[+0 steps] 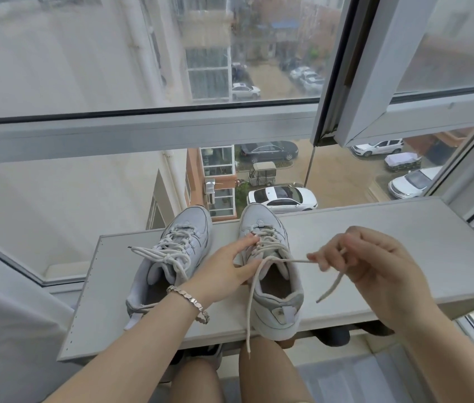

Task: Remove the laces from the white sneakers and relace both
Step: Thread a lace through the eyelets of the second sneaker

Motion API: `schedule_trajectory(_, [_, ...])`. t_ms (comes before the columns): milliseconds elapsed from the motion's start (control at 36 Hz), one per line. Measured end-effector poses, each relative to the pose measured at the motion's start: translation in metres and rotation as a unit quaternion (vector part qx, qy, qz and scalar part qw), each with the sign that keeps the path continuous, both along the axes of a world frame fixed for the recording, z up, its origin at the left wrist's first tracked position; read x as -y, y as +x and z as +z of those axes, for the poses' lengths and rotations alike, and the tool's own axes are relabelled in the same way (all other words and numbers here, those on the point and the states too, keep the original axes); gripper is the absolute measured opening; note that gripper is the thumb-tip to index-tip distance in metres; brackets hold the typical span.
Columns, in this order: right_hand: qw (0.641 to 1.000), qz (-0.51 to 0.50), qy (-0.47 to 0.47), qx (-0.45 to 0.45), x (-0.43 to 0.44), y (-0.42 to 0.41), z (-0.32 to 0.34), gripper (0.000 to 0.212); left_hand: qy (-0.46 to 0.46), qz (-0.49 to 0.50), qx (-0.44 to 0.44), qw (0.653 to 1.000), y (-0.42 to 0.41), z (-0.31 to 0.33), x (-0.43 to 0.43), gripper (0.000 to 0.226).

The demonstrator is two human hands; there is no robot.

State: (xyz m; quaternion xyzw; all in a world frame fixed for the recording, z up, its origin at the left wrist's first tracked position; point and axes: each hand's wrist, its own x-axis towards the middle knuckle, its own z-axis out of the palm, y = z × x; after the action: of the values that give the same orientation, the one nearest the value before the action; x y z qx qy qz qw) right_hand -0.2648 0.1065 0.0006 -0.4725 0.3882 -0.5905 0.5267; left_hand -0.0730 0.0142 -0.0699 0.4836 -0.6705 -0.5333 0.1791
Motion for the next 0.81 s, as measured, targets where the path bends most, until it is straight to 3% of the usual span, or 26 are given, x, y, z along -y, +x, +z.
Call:
schedule_trajectory(167, [0.978,0.031,0.087,-0.189,0.004,0.002,-0.005,0.034,-0.016,0.003,0.013,1.0,0.0,0.003,-0.005,0.053])
schedule_trajectory(278, [0.946,-0.018,0.152,-0.285,0.019,0.0,-0.015,0.03,-0.017,0.022,0.005,1.0,0.0,0.007,-0.01,0.052])
schedule_trajectory(361, [0.906,-0.079,0.13,-0.396,0.036,0.003,-0.023,0.012,-0.032,0.056,0.003,0.998,-0.001,0.009,-0.013,0.044])
schedule_trajectory(444, [0.853,-0.042,0.121,-0.505,0.05,0.009,-0.028,0.011,-0.093,0.088,0.054,0.99,-0.003,0.013,-0.014,0.037])
schedule_trajectory(528, [0.84,-0.039,0.151,-0.519,0.059,0.016,-0.031,0.022,-0.142,0.098,0.105,0.979,-0.009,0.018,-0.013,0.037])
schedule_trajectory(667, [0.834,-0.059,0.138,-0.531,0.061,0.017,-0.035,0.016,-0.187,0.095,0.102,0.972,-0.013,0.018,-0.012,0.008])
schedule_trajectory(750, [0.843,-0.086,0.113,-0.518,0.055,0.016,-0.04,0.009,-0.178,0.123,0.075,0.973,-0.009,0.011,-0.015,0.026])
schedule_trajectory(806, [0.849,-0.096,0.099,-0.51,0.052,0.017,-0.044,0.007,-0.179,0.136,0.051,0.973,-0.007,0.008,-0.017,0.026])
